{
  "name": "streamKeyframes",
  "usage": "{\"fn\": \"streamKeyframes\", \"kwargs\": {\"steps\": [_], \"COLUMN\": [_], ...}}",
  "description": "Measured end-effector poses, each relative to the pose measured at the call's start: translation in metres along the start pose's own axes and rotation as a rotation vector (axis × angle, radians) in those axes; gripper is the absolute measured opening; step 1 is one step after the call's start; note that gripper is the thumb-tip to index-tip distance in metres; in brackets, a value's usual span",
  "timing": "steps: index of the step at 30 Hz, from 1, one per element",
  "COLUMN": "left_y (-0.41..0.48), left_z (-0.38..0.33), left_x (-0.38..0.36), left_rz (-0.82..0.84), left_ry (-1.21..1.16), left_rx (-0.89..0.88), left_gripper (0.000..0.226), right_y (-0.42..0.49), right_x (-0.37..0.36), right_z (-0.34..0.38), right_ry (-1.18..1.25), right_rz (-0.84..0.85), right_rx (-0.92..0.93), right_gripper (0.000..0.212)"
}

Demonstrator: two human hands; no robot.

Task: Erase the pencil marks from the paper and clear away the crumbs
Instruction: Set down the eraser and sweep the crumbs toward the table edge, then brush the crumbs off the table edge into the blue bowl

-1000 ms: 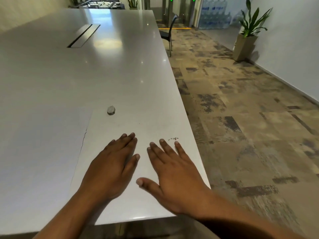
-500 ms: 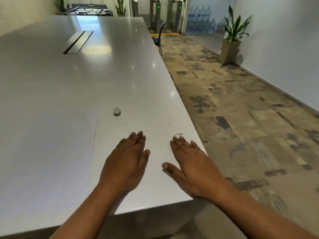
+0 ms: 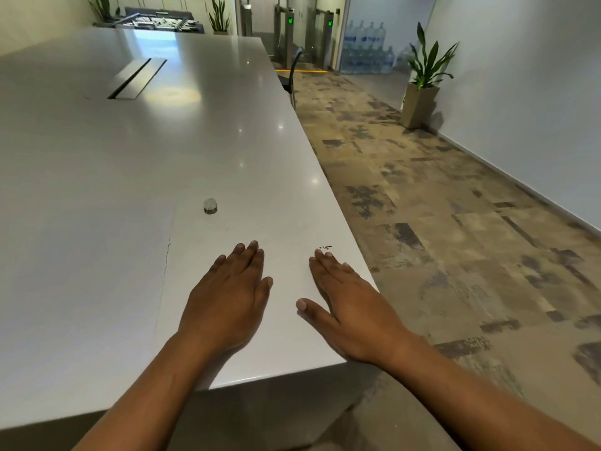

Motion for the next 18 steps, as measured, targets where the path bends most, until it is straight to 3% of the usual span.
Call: {"fn": "streamKeyframes", "kwargs": {"steps": [5, 9, 13, 15, 18], "left_y": [-0.003, 0.002, 0.013, 0.021, 0.037], "left_z": [-0.03, -0.111, -0.215, -0.258, -0.301], "left_x": [0.005, 0.0, -0.034, -0.063, -0.123], "left_rz": [-0.081, -0.196, -0.307, -0.302, -0.14], "left_ry": [-0.049, -0.22, -0.406, -0.494, -0.518], "left_rx": [0.026, -0.033, -0.06, -0.068, -0.068], "left_gripper": [0.063, 0.06, 0.061, 0.061, 0.064], "right_y": [0.003, 0.001, -0.014, -0.023, -0.031], "right_x": [0.024, 0.053, 0.062, 0.058, 0.031], "right_z": [-0.029, -0.089, -0.186, -0.236, -0.306], "right_ry": [0.26, 0.354, 0.512, 0.571, 0.694], "right_rz": [-0.056, -0.25, -0.318, -0.324, -0.296], "right_rx": [0.1, 0.125, 0.106, 0.048, -0.161], "right_gripper": [0.082, 0.076, 0.075, 0.073, 0.062]}}
Point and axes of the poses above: each hand's wrist, its own y-axis towards the middle knuckle, its own x-axis out of the back of the hand, z = x × y, the point moved 5 cm from there along y, towards the middle knuckle, and after that the axes turned 6 degrees about -y, right-handed, at the moved point
